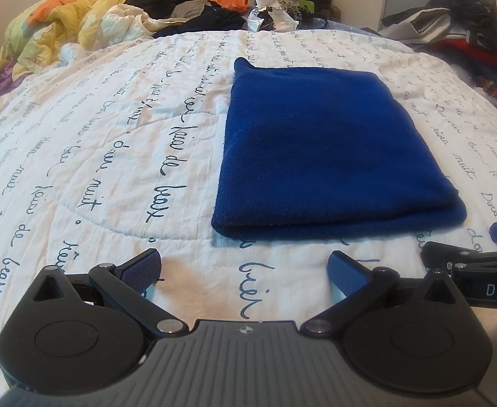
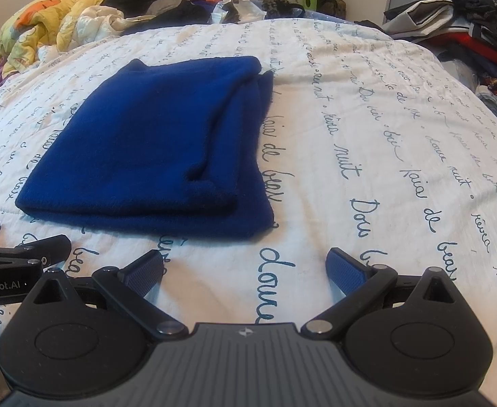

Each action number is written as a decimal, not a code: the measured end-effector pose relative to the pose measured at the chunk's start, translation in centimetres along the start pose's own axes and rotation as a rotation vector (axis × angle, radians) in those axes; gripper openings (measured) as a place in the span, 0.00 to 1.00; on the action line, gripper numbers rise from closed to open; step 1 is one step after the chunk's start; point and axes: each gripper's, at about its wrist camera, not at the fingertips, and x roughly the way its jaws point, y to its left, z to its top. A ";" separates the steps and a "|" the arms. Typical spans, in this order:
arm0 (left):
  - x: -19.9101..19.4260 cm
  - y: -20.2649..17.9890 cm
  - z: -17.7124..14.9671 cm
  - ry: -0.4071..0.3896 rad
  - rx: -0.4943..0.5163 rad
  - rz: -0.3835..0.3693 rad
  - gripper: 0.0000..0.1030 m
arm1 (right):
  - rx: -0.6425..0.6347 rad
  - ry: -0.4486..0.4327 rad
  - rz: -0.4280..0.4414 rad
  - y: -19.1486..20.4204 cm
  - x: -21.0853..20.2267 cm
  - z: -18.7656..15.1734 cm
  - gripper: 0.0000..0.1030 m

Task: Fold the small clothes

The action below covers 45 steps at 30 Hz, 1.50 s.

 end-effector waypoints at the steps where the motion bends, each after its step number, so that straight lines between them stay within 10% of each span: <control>1: 0.0 0.0 0.0 0.000 0.000 -0.001 1.00 | 0.001 0.001 0.000 0.0 0.0 0.0 1.00; 45: -0.2 0.0 0.2 0.021 -0.004 -0.002 1.00 | 0.003 -0.004 -0.001 0.1 -0.2 -0.1 1.00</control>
